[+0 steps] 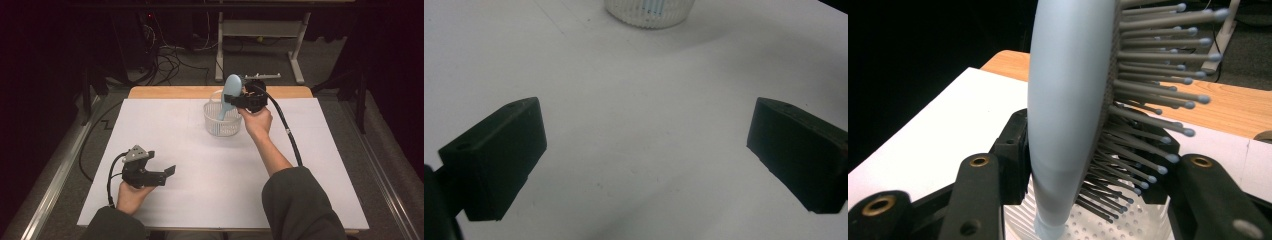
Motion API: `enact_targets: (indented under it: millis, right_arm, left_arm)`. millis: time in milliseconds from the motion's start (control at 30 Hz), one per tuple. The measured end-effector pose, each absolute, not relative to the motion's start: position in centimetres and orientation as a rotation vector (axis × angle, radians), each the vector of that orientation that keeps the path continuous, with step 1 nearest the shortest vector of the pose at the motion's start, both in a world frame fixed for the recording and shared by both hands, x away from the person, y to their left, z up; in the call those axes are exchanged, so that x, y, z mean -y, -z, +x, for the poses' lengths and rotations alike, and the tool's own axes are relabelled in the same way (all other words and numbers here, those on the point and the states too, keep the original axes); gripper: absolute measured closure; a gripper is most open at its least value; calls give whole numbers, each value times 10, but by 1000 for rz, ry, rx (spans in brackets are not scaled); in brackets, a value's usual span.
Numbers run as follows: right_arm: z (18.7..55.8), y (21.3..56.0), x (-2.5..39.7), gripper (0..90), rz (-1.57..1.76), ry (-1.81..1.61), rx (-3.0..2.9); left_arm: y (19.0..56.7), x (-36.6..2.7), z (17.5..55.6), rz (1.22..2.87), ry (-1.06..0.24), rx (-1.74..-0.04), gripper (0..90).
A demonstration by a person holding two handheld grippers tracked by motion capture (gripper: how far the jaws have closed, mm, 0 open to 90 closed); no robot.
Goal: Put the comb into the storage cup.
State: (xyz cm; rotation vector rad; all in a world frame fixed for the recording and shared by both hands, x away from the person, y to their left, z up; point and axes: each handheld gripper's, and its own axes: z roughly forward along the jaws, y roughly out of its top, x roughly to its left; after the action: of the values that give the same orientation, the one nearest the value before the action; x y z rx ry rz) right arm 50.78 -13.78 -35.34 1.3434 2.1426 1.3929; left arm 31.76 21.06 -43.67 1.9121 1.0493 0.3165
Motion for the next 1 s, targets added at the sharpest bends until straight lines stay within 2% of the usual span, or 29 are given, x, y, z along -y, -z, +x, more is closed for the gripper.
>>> enact_targets:
  millis: [500,1000]
  right_arm:
    - [509,359,138,492,1358,-1359,-2163]
    - [510,356,150,421,1399,-1273,-2184]
  left_arm:
    - [437,-210,318,1921,-316,-1049,16]
    - [440,-208,320,1933,-313,-1053,16]
